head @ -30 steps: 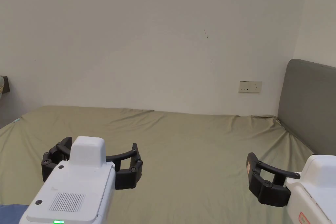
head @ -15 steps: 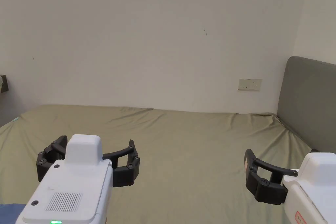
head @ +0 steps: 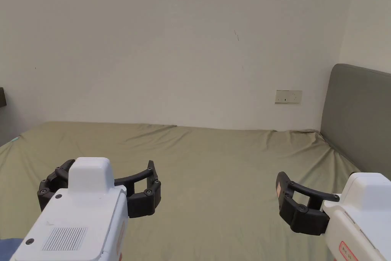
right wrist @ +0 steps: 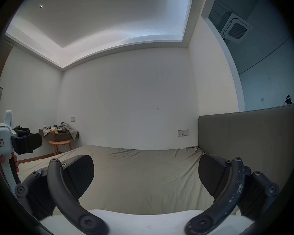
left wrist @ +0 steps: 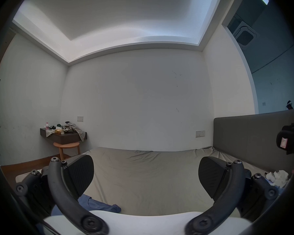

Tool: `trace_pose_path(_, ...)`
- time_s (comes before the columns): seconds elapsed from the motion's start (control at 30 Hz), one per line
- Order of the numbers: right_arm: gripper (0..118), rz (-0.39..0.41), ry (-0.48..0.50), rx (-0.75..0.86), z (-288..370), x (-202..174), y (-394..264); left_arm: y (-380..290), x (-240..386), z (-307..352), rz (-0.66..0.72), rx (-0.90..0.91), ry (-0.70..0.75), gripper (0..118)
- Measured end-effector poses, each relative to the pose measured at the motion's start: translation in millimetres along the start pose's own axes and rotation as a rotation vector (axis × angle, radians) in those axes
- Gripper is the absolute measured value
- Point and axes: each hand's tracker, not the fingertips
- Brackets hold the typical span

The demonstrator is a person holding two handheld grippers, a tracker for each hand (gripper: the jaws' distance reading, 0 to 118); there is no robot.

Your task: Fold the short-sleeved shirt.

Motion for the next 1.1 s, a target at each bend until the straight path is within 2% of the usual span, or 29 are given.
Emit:
trace_pose_path(0.17,118,0.002,-0.011,0.027,4,1,0,0,4,3,-0.039,0.016,0.008,115)
trace_pose_path(0.2,118,0.0,-0.009,0.029,6,2,1,-1,6,5,-0.054,0.037,0.012,107)
trace_pose_path(0.23,107,0.0,-0.001,0.034,7,2,1,-1,7,8,-0.06,0.047,0.016,83)
trace_pose_path(0.27,85,0.002,0.006,0.043,9,2,0,-1,8,9,-0.061,0.051,0.018,56)
trace_pose_path(0.3,49,0.008,0.001,0.049,11,1,1,0,9,10,-0.057,0.057,0.019,26)
trace_pose_path(0.33,2,0.016,-0.009,0.051,11,0,1,1,8,9,-0.044,0.056,0.02,0)
trace_pose_path(0.43,1,0.05,-0.069,0.063,13,1,-2,2,4,8,-0.005,0.048,0.009,0)
trace_pose_path(0.5,1,0.044,-0.059,0.043,15,6,-2,1,4,8,-0.01,0.045,-0.01,0)
trace_pose_path(0.6,1,0.052,-0.094,0.029,13,9,-5,0,6,6,-0.038,0.025,-0.008,0)
trace_pose_path(0.73,0,0.051,-0.108,0.028,1,-3,0,4,-14,10,-0.022,0.006,-0.005,0)
trace_pose_path(0.8,0,0.039,-0.079,0.04,-10,-22,4,9,-33,19,-0.067,0.011,0.073,0)
trace_pose_path(0.9,0,0.042,0.05,0.059,-32,-66,9,17,-78,40,-0.093,0.016,0.21,0)
trace_pose_path(1.1,0,0.045,0.416,0.054,-62,-193,6,28,-180,109,-0.134,-0.01,0.571,0)
